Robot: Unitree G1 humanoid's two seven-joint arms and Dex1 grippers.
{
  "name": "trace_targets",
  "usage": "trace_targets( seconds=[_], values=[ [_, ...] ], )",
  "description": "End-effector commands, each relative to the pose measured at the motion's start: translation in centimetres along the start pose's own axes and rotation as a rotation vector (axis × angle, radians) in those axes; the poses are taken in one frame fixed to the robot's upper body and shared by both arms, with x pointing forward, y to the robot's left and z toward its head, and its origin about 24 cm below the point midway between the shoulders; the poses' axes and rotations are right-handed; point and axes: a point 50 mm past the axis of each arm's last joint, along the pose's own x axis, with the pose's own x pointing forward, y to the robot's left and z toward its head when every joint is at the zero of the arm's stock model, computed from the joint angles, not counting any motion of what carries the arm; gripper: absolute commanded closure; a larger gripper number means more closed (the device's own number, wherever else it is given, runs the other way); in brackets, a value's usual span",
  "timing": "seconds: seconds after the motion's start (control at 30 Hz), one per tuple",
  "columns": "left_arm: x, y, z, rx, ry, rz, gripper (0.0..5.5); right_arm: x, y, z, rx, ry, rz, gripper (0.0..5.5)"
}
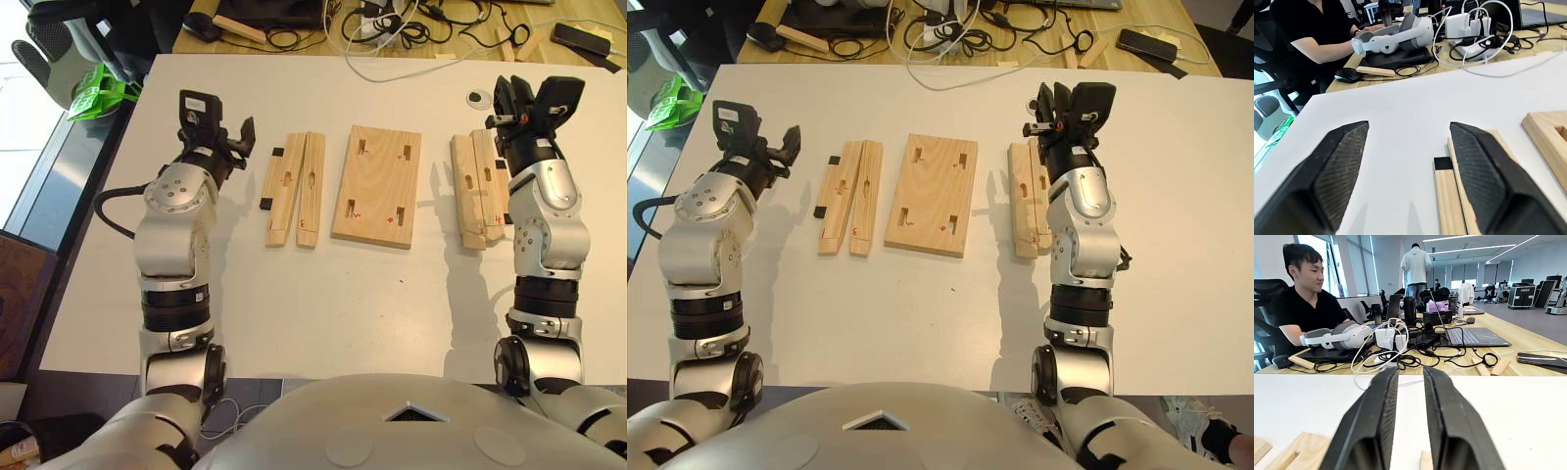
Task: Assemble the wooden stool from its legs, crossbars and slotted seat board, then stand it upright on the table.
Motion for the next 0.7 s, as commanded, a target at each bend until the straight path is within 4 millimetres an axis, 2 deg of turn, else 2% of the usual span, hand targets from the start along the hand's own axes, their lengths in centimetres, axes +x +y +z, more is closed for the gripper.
trace_targets(
  seconds=[0.03, 0.2, 0.3, 0.53, 0.7],
  values=[
    [-0.3, 0.3, 0.4, 0.116, 0.012, -0.009, 2.28, -0.2, -0.1, 0.1, 0.025, 0.002, -0.005, 4.58],
    [-1.2, 0.5, 0.1, 0.153, 0.072, -0.060, 1.81, -0.7, -0.4, 0.0, 0.039, 0.004, -0.023, 4.58],
    [-2.3, 0.8, -0.7, 0.121, 0.156, -0.109, 1.81, -1.2, -0.5, -0.1, 0.046, 0.002, -0.041, 4.58],
    [-4.3, 1.5, -2.9, 0.189, 0.342, -0.142, 1.81, -1.7, -0.5, -0.1, 0.062, 0.003, -0.058, 4.58],
    [-4.7, 1.7, -3.9, 0.245, 0.399, -0.164, 1.81, -1.7, -0.5, 0.0, 0.075, 0.001, -0.062, 4.58]
  ],
)
